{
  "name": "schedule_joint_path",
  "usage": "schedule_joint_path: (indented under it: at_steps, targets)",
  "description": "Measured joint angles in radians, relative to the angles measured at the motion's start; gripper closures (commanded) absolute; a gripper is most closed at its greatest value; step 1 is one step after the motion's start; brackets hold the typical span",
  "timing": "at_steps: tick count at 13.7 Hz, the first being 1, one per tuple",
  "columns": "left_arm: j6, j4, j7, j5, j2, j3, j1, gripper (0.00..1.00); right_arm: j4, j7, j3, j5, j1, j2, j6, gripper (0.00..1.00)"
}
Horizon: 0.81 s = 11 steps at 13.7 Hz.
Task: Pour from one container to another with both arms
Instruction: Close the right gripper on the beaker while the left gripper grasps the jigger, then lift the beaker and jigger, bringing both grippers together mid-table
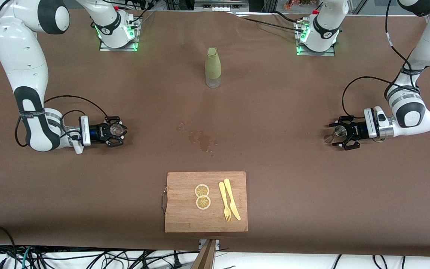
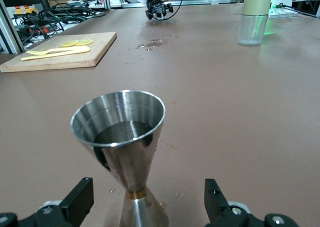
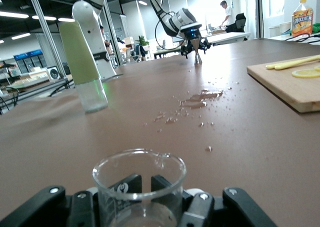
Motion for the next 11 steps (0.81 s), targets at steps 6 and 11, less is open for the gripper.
schedule_joint_path:
  at_steps: [6, 11]
  targets:
    - [-0.011, 0.0, 0.013, 0.0, 0.0, 0.0, -0.009, 0.47, 0.12, 0.199, 0.095, 0.009, 0.017, -0.025, -0.017, 0.88]
    - [-0.011, 0.001, 0.014, -0.002, 0.001, 0.001, -0.008, 0.7, 0.162, 0.44, 0.1, 0.009, 0.104, -0.153, 0.047, 0.88]
